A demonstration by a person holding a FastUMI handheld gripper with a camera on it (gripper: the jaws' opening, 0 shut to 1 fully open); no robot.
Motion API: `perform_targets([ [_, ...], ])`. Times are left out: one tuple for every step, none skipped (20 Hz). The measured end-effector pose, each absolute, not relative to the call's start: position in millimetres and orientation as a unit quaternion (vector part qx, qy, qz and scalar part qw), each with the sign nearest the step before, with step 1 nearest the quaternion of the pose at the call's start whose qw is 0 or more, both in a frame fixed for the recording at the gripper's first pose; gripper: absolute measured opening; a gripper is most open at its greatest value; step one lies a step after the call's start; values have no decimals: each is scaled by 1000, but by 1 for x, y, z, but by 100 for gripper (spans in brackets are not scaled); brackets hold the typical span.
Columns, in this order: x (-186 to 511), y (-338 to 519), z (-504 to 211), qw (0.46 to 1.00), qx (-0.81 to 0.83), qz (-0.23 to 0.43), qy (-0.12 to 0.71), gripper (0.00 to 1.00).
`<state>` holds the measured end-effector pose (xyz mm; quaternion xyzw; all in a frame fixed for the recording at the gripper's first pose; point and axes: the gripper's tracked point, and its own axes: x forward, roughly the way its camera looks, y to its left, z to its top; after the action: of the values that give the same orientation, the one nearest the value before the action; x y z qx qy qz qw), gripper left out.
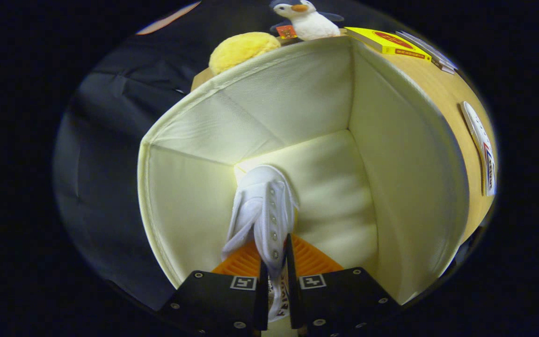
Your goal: Open the storage box then place both shoes into the box .Put the left shoe in first, then the right shoe, with the right side of both shoes facing outward in a uniform manner.
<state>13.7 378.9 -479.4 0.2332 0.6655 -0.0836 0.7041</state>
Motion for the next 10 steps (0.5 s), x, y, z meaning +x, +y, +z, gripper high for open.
perform_targets([
  [13,383,-471,703,243,-68,665,24],
  [13,383,-462,701,256,-54,663,36],
  [15,384,-451,700,275,-39,658,39],
  [19,384,-439,699,299,-23,650,47],
  [23,382,-423,700,324,-11,636,52],
  [30,374,-408,706,349,-8,616,57],
  [37,362,-395,714,368,-8,596,62],
  [39,348,-383,721,375,-7,583,63],
  [40,335,-371,729,376,-6,572,64],
  [40,318,-361,739,374,-7,561,65],
])
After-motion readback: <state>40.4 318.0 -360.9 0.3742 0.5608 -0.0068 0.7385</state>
